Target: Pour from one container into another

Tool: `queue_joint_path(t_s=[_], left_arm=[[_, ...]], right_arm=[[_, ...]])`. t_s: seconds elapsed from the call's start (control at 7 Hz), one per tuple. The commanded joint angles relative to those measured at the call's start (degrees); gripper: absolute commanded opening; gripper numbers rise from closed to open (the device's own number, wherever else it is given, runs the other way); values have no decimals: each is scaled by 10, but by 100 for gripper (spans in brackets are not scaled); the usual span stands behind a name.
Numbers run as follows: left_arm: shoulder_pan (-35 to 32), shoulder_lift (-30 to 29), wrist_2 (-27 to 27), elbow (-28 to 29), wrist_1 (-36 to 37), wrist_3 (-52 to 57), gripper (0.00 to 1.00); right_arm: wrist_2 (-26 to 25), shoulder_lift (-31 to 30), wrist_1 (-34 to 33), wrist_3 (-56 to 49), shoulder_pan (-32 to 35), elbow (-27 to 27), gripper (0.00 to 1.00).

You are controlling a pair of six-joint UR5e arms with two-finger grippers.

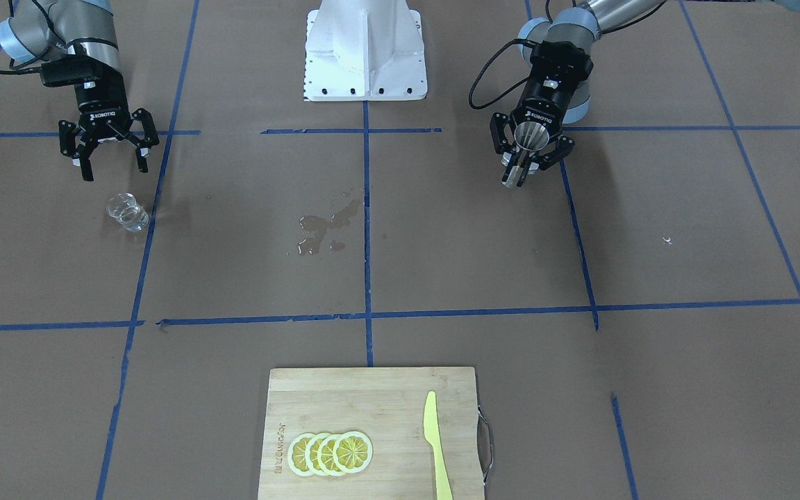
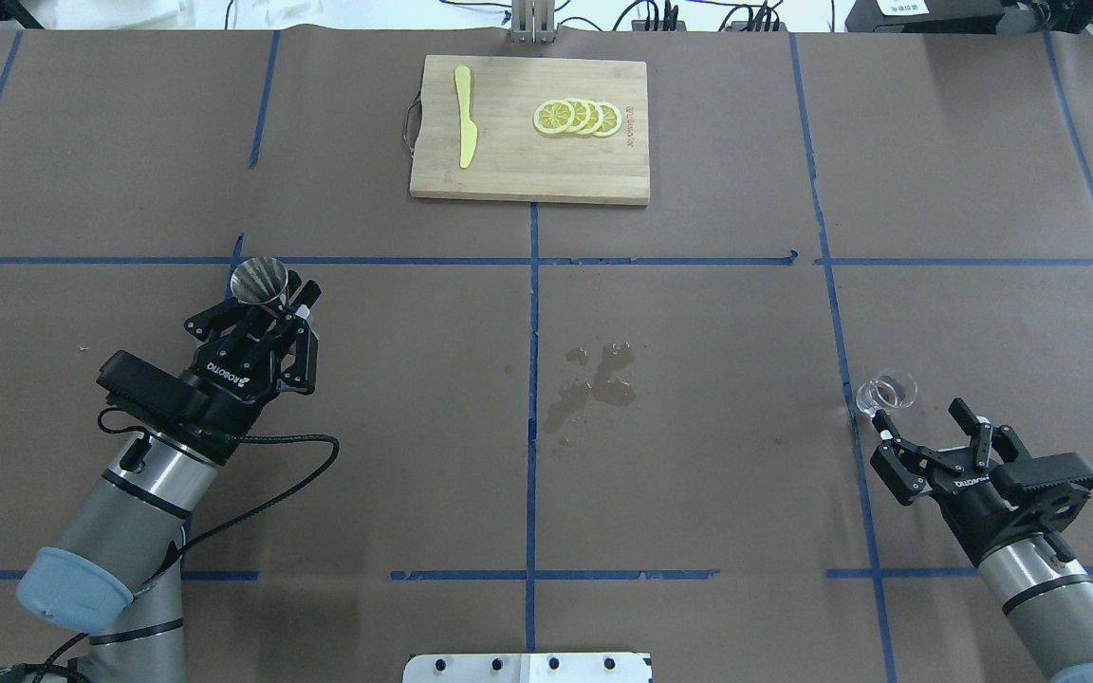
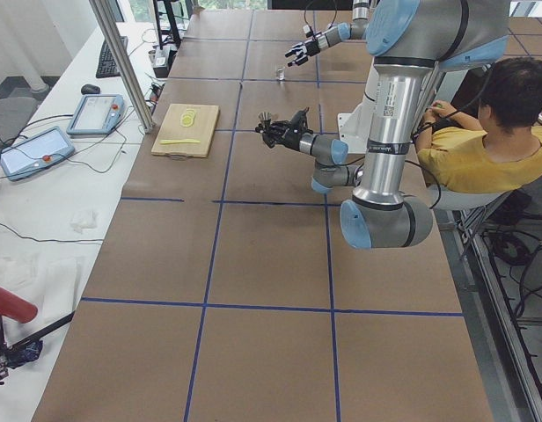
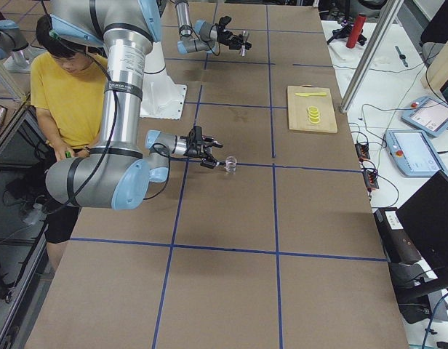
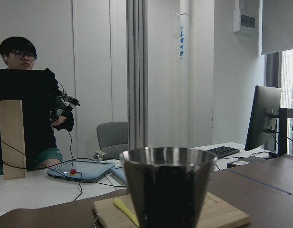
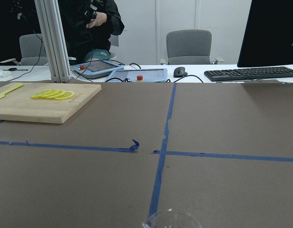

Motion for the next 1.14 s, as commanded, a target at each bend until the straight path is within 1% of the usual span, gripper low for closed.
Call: queue_joint_path(t_s=[0.0, 0.29, 0.57, 1.0], left_arm=[[0, 0, 0, -1, 0, -3, 0], [-1, 0, 1, -1, 0, -5, 0], [-1, -2, 1, 0, 0, -5, 0], [-1, -2, 1, 0, 0, -5, 0]], right_arm=[[-25, 20, -1, 21, -8, -41, 100], [-30, 27, -1, 21, -12, -59, 99], [-31, 68, -2, 21, -10, -95, 99], [-31, 87, -6, 21, -5, -109, 99]])
